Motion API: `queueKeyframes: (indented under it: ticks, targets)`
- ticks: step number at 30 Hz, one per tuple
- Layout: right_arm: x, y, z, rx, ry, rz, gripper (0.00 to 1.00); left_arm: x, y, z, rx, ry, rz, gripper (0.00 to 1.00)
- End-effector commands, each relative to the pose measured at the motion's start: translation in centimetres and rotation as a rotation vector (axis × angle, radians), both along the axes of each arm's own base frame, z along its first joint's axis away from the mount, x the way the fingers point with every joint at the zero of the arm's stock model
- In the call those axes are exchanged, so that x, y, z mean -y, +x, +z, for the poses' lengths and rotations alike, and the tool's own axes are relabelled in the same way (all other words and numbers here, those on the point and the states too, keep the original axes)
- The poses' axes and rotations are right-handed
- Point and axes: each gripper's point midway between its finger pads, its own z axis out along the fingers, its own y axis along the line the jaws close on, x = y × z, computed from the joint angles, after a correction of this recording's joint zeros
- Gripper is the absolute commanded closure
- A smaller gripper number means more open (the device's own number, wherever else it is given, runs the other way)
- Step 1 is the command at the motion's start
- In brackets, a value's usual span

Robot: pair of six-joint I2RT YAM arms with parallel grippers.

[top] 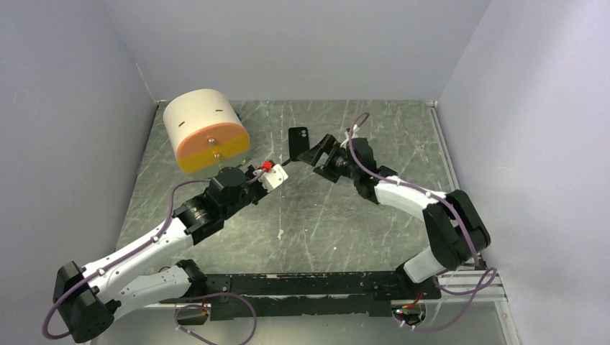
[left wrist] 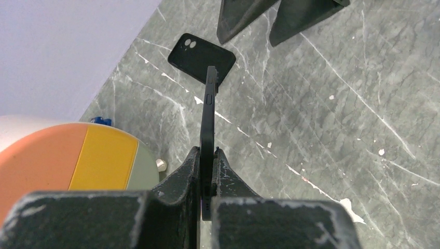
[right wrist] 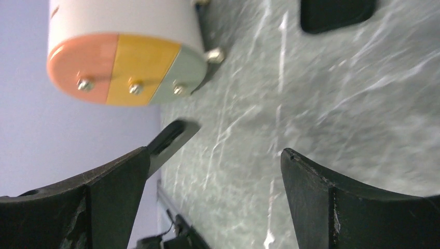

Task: Take the phone out of the phone case
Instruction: Place the phone case at the center of the board, then place the phone at the center of the board.

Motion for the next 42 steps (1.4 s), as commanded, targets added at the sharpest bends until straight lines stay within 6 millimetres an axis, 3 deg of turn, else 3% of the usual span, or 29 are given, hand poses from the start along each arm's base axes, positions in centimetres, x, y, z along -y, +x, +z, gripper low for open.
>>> queueKeyframes:
  ticks: [1, 8, 15, 22, 28, 35, 39, 42]
  targets:
    - [-2.2, -2.8, 4.2, 0.056, 0.152, 0.004, 0.01, 1.5, 0.5, 2.3, 0.082, -0.033, -0.039, 0.97]
    - [-4.3, -6.3, 4.6, -0.017, 0.258, 0.039, 0.03, 2.3, -0.6, 1.3, 0.133, 0.075, -0.081, 0.97]
    - [-6.5, -7.9, 5.5, -0.044, 0.304, 0.099, 0.10, 3.2, -1.5, 0.3, 0.184, 0.183, -0.117, 0.98]
    - [-7.6, -8.8, 4.8, -0.100, 0.329, 0.117, 0.21, 3.7, -1.9, -0.1, 0.212, 0.235, -0.129, 0.97]
    - [-8.7, -9.6, 4.4, -0.120, 0.338, 0.144, 0.36, 4.2, -2.5, -0.6, 0.233, 0.277, -0.154, 0.97]
    - [-8.2, -9.7, 4.2, -0.109, 0.332, 0.124, 0.77, 4.7, -3.6, -1.2, 0.214, 0.297, -0.216, 0.98]
    - [-7.6, -9.3, 4.4, -0.081, 0.304, 0.113, 1.00, 5.1, -4.5, -1.4, 0.182, 0.281, -0.266, 0.92]
    - [-6.9, -8.8, 4.5, -0.048, 0.282, 0.110, 1.00, 5.4, -4.9, -1.3, 0.163, 0.262, -0.284, 0.81]
